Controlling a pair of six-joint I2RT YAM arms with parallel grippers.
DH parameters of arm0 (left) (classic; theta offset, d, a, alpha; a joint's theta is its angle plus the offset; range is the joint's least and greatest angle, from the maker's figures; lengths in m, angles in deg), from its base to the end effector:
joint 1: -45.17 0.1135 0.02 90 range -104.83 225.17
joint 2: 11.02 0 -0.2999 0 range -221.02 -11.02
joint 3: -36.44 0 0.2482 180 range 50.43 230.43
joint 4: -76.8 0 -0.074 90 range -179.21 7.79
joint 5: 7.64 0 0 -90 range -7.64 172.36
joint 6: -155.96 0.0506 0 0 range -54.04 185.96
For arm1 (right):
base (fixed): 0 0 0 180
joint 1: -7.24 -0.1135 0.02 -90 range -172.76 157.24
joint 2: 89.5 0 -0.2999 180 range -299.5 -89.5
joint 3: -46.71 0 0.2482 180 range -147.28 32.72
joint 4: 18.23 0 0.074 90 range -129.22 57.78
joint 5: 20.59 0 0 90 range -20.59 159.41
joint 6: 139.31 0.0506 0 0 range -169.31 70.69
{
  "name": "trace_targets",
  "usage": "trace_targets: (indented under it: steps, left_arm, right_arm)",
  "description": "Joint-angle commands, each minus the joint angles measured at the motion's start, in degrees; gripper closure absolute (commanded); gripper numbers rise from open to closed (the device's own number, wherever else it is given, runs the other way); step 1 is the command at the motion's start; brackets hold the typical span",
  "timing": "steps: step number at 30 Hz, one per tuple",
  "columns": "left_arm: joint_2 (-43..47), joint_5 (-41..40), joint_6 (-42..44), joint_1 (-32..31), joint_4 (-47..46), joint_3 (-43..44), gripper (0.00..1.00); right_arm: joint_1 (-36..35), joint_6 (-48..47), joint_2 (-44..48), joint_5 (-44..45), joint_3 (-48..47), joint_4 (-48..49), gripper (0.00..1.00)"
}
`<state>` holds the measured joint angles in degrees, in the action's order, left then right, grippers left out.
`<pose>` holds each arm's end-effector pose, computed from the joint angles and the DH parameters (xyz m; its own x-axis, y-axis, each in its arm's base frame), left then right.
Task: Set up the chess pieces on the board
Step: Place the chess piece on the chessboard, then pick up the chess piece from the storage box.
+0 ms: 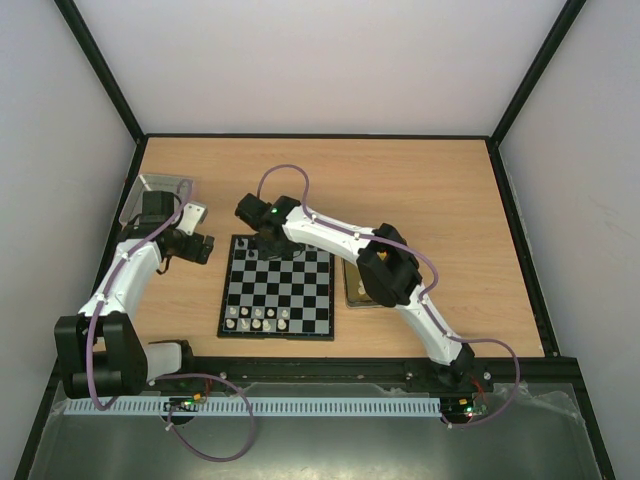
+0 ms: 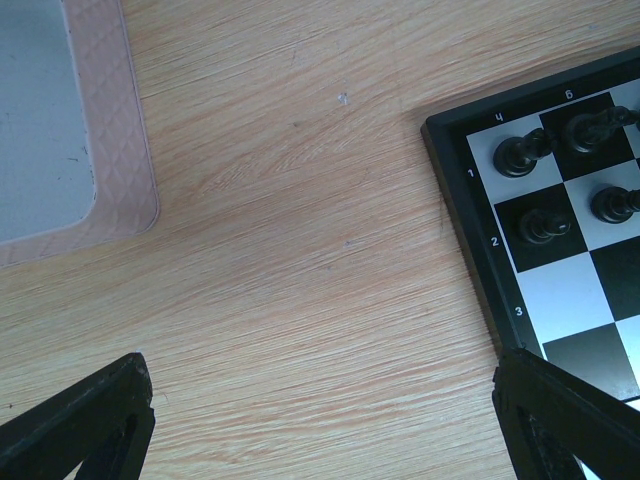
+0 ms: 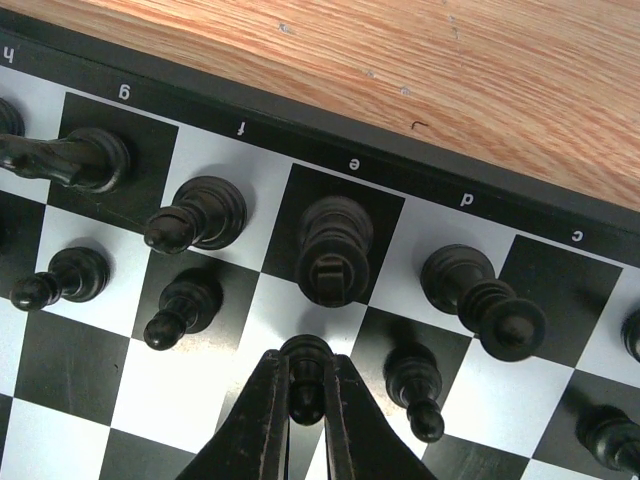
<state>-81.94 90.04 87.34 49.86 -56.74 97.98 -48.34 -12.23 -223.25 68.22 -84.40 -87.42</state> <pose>0.2363 0.0126 0.2537 -0.7702 0.2993 -0.5632 0.2948 0.9501 0.1017 0.2898 0.4247 0.2003 -0.9279 -0.2878 -0.2369 -0.3371 0.9192 0.2038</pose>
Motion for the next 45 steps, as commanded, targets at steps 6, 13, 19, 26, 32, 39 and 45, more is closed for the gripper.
trace_targets:
  steps: [6, 13, 19, 26, 32, 39, 45]
  left_arm:
    - [-0.3, 0.2, 0.0, 0.3, -0.3, -1.0, 0.07]
    - [-0.3, 0.4, 0.0, 0.3, -0.3, -1.1, 0.07]
    - [-0.2, 0.0, 0.0, 0.3, -0.5, -1.4, 0.07]
    - [-0.4, -0.2, 0.1, 0.3, -0.3, -1.1, 0.07]
    - [-0.1, -0.5, 0.2, 0.3, 0.1, -1.0, 0.07]
    - [0.4, -1.2, 0.5, 0.3, 1.7, 0.7, 0.07]
    - [1.8, -1.5, 0.3, 0.3, 2.3, 1.7, 0.07]
  right_arm:
    - [0.3, -0.4, -1.5, -0.2, -0.7, -0.1, 0.93]
    - [0.3, -0.4, -1.6, -0.5, -0.8, 0.2, 0.91]
    - [0.3, -0.4, -1.3, -0.9, -1.1, 0.1, 0.82]
    - [0.3, -0.4, -0.7, -0.8, -1.4, 0.0, 0.81]
    - [0.3, -0.4, -0.1, -0.8, -2.8, -0.6, 0.81]
    - [0.4, -2.3, 2.9, 2.3, -2.9, -3.4, 0.79]
    - [2.4, -2.7, 13.9, 6.3, 8.2, -1.9, 0.8]
